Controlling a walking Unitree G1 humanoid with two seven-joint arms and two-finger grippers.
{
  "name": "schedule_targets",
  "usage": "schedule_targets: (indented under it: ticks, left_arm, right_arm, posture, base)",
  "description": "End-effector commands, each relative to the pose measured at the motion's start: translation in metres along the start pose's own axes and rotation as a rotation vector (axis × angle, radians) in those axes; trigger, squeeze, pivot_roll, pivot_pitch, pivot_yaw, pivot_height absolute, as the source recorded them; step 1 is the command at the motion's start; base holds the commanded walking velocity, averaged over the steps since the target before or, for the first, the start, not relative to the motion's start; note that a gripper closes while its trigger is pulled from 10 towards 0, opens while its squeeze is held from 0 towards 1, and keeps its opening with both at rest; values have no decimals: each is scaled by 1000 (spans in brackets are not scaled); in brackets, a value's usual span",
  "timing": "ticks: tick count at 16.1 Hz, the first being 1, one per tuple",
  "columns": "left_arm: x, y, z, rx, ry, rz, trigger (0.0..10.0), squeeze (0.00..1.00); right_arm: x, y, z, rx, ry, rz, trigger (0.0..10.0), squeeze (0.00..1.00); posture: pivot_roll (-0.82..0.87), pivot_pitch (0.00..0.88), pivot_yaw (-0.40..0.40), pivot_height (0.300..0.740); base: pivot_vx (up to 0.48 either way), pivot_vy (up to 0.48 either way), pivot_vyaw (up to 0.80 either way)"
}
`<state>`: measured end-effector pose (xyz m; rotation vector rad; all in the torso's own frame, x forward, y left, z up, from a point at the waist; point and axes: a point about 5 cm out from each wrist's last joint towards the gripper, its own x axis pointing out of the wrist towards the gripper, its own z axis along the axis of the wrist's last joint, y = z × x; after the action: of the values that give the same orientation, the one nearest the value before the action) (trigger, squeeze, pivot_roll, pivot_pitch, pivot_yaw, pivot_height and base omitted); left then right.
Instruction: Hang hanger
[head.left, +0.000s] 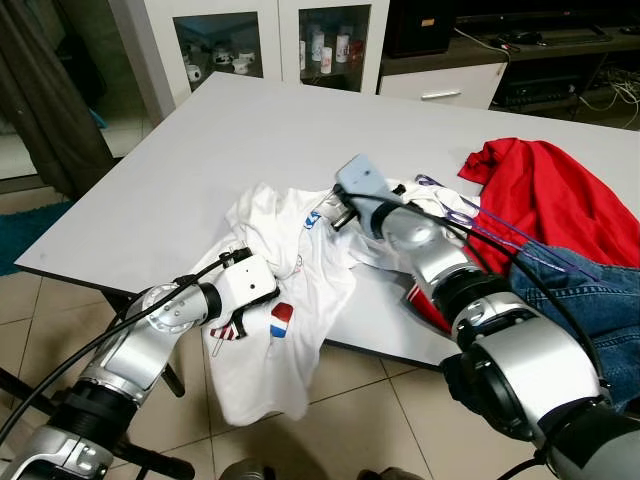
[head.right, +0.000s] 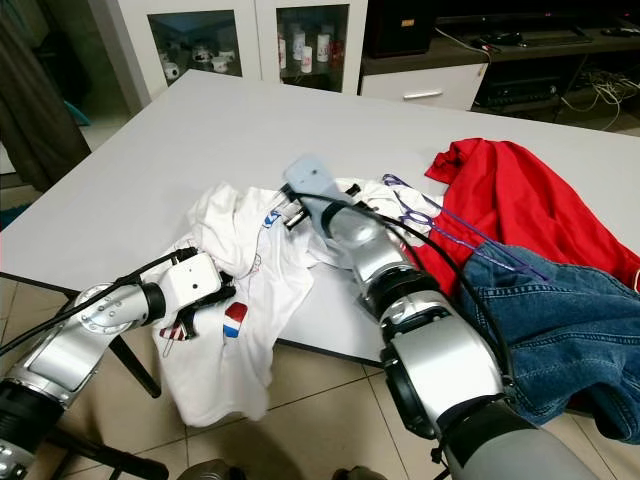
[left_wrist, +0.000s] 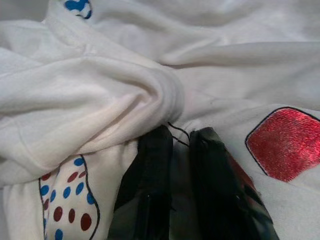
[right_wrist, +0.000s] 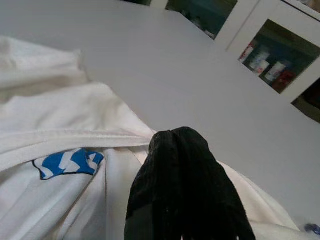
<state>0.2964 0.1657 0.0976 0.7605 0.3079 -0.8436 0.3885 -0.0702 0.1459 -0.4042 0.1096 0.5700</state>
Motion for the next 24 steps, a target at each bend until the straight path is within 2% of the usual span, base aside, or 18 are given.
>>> schedule_targets:
  ticks: [1,4,6,9,14,18,20,24]
  left_arm:
    - [-1,6,-7,-5,53,31,10000,0]
    - [2,5,-9,-1,65,43,10000,0]
    - [4,10,-8,8,52,106,10000,0]
    - [8,27,-1,2,2,246,10000,0]
    - [14,34,-1,-3,-15,314,10000,0]
    - [17,43,3,-12,-43,371,10000,0]
    - [18,47,7,-17,-67,393,10000,0]
    - [23,44,12,-18,-103,389,10000,0]
  right_arm:
    - [0,-11,19,19,-68,2,10000,0]
    - [-3,-19,25,41,-105,58,10000,0]
    - [-8,-21,28,72,-146,171,10000,0]
    - [-22,-5,20,23,-180,457,10000,0]
    - [-33,7,15,26,-205,591,10000,0]
    - [-41,36,8,22,-198,748,10000,0]
    - [-41,61,4,40,-182,826,10000,0]
    - [-36,87,-4,61,-104,870,10000,0]
  posture:
    - [76,0,-5,740]
    - [72,0,-3,740]
    - [73,0,-2,740]
    - [72,0,-1,740]
    - [64,0,9,740]
    - [63,0,13,740]
    - [61,0,14,740]
    - [62,0,13,740]
  base:
    - [0,0,0]
    - [0,0,0]
    - [0,0,0]
    - [0,0,0]
    - [0,0,0]
    - [0,0,0]
    - [0,0,0]
    - [0,0,0]
